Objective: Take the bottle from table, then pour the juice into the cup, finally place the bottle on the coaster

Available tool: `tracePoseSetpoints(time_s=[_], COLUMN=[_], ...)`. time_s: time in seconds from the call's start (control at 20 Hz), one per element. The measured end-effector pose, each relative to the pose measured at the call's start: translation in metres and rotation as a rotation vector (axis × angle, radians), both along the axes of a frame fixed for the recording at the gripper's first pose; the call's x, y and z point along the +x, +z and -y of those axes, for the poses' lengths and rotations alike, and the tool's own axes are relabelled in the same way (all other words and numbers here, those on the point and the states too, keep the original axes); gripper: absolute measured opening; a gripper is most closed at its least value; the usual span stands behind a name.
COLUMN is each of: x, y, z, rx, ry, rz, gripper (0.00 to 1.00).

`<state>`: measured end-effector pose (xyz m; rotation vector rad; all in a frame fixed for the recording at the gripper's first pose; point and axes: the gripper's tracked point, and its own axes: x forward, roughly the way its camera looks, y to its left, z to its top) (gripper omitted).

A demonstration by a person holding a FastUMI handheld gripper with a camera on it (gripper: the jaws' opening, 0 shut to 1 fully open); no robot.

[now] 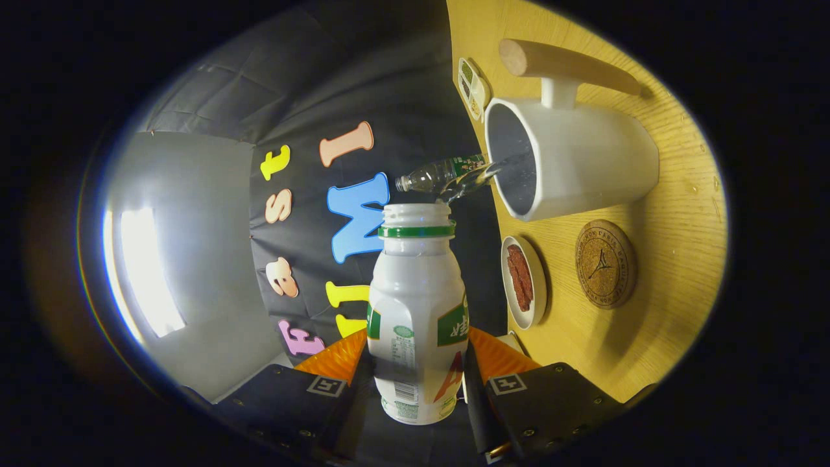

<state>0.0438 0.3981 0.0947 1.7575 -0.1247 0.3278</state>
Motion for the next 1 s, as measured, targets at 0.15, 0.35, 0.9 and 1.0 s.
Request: tracePoseSetpoints(time_s=[0.15,0.35,0.9,1.0], x=[0.003,0.0006,0.0039,0.0048], y=[0.0012,0.0002,0.004,0.0052], z=[0.0003,0.0012,0.0013,-0.0003], rx=[0.01,0.021,0.064,0.066], ry=[0.001,0.0,-0.001,0.001], rz=[0.003,0.004,0.022,0.022], gripper=[0.65,0.65,0.65,0.65])
